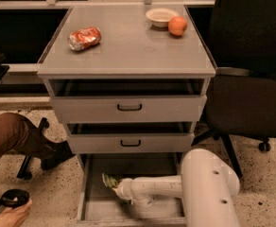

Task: Place green jalapeno chip bag into bottom drawer

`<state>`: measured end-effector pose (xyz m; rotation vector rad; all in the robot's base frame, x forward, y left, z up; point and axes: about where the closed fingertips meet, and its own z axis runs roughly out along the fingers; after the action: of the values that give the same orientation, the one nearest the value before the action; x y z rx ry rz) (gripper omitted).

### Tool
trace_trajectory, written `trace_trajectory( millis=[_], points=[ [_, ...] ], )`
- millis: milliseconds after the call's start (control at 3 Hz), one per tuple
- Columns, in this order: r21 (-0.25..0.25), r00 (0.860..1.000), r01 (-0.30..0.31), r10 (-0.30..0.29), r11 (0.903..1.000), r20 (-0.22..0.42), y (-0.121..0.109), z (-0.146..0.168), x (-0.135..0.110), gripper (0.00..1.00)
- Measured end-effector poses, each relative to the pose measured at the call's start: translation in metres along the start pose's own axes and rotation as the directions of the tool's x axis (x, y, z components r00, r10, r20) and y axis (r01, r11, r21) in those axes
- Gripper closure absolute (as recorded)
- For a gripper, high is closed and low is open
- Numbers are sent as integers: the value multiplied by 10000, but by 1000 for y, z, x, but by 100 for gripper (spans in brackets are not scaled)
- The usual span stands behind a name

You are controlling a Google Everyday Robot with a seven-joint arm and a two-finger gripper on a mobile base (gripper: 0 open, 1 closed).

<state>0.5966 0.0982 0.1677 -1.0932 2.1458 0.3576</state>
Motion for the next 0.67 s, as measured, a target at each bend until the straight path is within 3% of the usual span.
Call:
trace_trajectory(
  millis=[333, 667],
  points=[
    [-447, 9980, -523, 506, 9976, -386, 1, 14, 18, 100],
    [-506, 9978, -543, 523, 9972, -397, 1, 14, 18, 81]
  ],
)
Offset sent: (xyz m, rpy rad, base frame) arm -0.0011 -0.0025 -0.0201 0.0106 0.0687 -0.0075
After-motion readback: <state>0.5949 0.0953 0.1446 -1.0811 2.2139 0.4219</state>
